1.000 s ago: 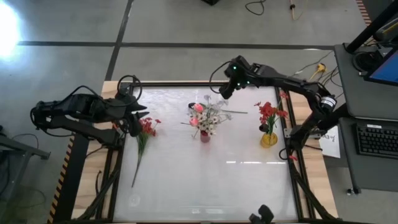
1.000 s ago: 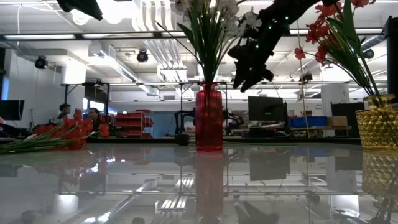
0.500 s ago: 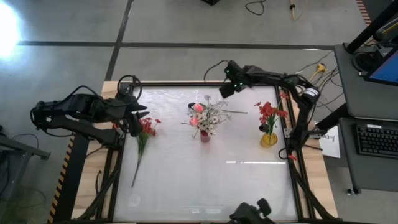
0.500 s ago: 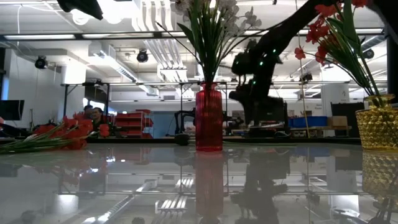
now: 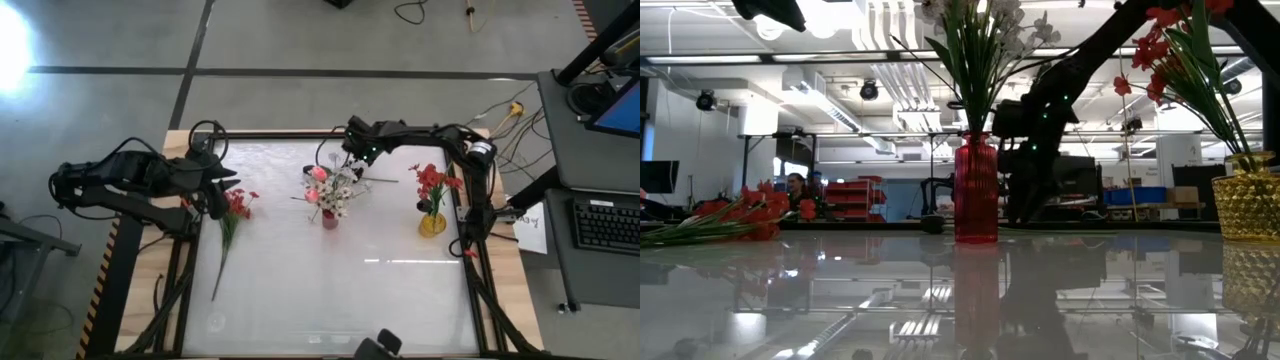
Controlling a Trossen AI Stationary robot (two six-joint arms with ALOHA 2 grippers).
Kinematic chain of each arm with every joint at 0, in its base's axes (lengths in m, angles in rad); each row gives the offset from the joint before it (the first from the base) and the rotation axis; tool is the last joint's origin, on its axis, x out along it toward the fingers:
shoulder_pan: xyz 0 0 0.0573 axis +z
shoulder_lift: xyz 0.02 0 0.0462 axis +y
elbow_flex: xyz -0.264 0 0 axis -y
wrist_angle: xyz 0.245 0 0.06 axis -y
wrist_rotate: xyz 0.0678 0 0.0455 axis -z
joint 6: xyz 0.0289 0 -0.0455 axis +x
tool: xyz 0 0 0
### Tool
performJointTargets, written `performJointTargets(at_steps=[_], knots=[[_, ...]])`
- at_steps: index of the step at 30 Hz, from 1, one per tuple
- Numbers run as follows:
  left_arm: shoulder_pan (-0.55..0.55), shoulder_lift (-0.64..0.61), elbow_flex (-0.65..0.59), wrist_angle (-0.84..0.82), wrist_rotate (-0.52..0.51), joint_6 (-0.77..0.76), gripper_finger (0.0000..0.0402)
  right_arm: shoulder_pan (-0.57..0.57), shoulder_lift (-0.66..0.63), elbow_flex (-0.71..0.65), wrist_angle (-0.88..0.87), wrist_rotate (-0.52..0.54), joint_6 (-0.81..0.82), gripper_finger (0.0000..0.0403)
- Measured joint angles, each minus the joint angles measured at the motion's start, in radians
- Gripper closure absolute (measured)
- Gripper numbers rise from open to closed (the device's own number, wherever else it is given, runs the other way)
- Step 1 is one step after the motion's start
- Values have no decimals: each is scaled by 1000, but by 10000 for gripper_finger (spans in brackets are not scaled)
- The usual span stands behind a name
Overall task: Sort flowers into vase by color
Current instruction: Put the black flower into the yellow vase
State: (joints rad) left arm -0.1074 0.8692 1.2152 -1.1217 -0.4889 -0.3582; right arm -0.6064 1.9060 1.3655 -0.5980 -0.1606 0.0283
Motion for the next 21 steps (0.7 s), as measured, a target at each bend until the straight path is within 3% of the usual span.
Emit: performJointTargets(at_steps=[4, 21], knots=[[0, 0, 0, 0, 0, 5, 316, 14, -2, 0, 26, -50, -90, 208], [0, -1, 0, -2, 0, 3, 316, 64, 86, 4, 82, -2, -219, 249]])
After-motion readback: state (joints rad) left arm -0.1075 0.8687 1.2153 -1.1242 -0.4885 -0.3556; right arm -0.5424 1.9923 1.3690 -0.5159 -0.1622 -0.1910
